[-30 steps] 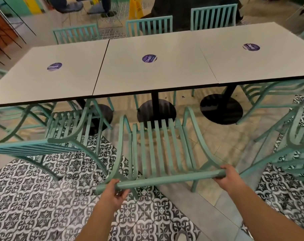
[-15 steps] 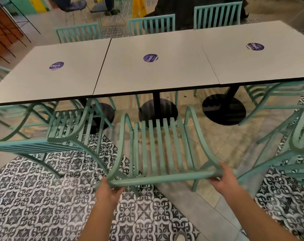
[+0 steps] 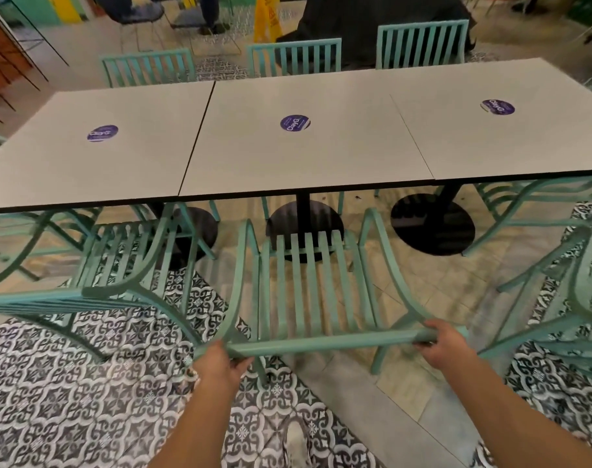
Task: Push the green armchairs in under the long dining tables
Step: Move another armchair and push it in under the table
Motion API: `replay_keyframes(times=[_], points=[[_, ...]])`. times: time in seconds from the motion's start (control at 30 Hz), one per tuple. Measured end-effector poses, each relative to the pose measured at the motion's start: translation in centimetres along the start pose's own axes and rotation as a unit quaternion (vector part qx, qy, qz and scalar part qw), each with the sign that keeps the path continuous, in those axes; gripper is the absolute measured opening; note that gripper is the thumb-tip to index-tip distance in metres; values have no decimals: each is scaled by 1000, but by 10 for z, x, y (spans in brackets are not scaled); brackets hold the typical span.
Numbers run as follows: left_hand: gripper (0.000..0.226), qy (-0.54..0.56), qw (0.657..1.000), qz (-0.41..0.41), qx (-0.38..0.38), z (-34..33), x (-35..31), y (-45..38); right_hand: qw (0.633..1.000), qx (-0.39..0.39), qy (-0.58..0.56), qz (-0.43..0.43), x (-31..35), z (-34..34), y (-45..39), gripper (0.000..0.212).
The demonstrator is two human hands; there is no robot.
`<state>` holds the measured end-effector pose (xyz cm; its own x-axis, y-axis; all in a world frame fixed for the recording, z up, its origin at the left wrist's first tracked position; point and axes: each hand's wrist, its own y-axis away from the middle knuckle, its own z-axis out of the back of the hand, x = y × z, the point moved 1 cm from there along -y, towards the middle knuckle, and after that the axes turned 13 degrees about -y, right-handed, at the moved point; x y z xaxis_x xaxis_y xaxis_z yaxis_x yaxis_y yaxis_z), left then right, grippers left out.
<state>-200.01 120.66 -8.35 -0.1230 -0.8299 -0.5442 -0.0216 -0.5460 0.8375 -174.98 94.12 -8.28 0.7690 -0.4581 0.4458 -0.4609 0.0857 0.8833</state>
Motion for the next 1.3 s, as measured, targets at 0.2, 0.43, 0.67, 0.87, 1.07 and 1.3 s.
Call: replay_keyframes(times=[0.2, 0.43, 0.67, 0.87, 1.07, 1.3], points=[[18, -6, 1000, 0, 11, -20, -21, -21, 998, -52, -15, -21, 8, -30, -10, 41], [28, -8, 1000, -4, -3, -35, -36, -32, 999, -23, -32, 4, 14, -52, -21, 38], [29, 1, 1000, -4, 11, -54, -55, -33, 999, -12, -38, -8, 21, -74, -34, 30], [30, -12, 1000, -7, 0, -62, -69, -42, 999, -10, -43, -9, 23, -94, -39, 31], [25, 6, 1000, -4, 8, -73, -83, -45, 999, -8, -32, -10, 26, -113, -41, 42], [9, -13, 1000, -1, 5, -88, -100, -54, 999, -3, -40, -11, 28, -134, -46, 22]])
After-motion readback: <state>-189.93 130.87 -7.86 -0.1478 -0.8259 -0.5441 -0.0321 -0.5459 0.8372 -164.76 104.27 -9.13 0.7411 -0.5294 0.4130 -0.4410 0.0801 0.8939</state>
